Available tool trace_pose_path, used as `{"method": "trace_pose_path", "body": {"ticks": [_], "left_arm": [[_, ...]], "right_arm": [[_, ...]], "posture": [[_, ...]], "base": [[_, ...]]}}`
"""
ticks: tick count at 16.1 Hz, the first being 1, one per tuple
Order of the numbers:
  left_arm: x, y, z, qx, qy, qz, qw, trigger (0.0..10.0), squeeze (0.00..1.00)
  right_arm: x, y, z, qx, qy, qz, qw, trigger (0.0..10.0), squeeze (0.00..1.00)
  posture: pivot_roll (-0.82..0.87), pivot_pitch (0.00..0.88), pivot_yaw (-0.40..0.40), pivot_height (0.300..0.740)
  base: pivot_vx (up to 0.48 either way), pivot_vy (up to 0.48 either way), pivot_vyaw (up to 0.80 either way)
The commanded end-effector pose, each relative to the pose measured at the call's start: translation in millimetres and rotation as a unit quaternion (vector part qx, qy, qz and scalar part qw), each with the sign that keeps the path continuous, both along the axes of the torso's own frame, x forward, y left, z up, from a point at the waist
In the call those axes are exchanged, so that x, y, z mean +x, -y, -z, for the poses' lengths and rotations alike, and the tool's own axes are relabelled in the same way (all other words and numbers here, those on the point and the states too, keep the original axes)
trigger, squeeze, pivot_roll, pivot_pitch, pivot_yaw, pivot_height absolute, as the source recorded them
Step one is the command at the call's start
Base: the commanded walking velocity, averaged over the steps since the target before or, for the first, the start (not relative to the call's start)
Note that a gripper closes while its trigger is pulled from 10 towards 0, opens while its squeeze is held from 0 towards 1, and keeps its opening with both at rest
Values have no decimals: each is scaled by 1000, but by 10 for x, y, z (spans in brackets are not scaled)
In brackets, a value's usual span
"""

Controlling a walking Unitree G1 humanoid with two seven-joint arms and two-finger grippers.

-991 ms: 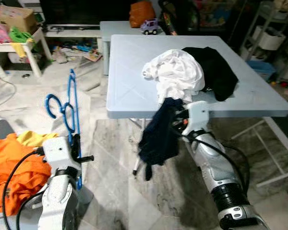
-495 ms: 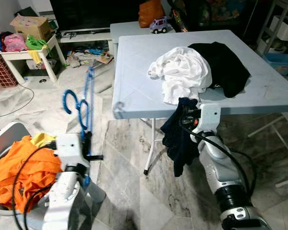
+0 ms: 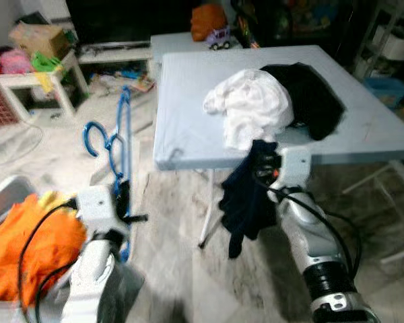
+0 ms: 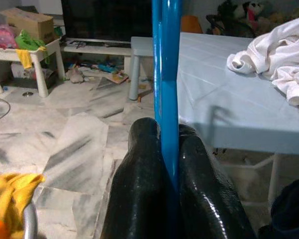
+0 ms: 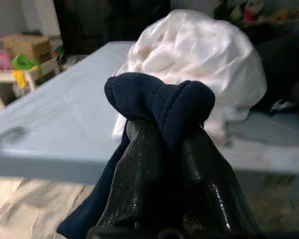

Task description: Hang hanger

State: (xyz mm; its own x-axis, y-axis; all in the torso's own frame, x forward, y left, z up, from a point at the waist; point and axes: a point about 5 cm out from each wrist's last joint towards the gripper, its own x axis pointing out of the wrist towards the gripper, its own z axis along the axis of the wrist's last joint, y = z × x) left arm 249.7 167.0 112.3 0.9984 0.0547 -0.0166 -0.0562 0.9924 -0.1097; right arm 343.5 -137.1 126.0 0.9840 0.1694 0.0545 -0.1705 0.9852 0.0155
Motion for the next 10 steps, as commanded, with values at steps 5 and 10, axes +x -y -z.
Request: {"method": "trace_pose_path", "body": {"ticks": [5, 10], "left_arm": [[14, 101, -113, -4, 14, 12, 1000, 10000, 0], [15, 163, -231, 7, 33, 4, 999, 10000, 0]], "right_arm": [[64, 78, -238, -4, 39, 12, 999, 10000, 0], [95, 73, -345, -18, 60, -7, 998, 10000, 0]], "posture": [[21, 0, -6, 740], [22, 0, -12, 740]], "base": [[357, 0, -800], [341, 0, -199]]}}
